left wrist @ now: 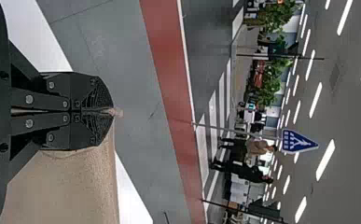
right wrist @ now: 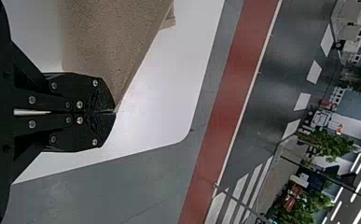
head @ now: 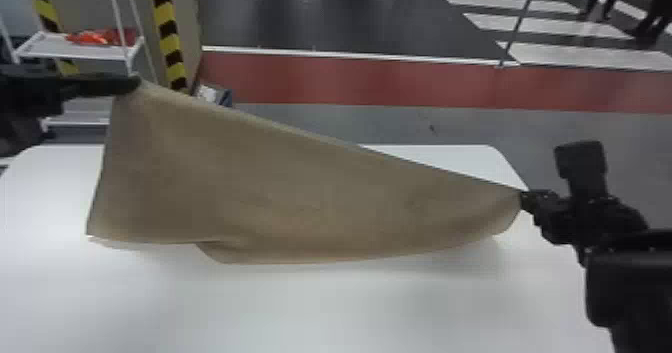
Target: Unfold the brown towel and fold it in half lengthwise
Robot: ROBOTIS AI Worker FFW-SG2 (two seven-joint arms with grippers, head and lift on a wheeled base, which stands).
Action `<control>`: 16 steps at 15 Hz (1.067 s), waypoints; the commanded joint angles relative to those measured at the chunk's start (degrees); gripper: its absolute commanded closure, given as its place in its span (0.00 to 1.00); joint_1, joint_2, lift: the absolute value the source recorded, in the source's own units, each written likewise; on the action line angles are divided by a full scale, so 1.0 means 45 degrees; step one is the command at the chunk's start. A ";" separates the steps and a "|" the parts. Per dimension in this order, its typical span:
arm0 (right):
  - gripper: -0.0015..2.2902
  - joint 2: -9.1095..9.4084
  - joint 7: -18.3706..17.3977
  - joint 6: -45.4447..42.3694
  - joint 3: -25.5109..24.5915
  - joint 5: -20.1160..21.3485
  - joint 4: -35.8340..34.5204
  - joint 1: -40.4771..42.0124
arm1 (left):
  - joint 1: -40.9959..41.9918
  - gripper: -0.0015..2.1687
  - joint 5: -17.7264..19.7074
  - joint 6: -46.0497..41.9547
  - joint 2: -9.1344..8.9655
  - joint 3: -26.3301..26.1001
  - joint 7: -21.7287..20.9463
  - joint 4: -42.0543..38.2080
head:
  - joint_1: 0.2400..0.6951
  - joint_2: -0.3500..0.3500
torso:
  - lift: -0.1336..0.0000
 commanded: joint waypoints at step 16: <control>0.74 -0.0606 -0.0236 0.1857 -0.0701 -0.1256 -0.0227 -0.2382 | 0.1764 0.77 0.2235 -0.2304 0.0465 0.2715 -0.0358 -0.0827 | 0.34 0.34 | 0.08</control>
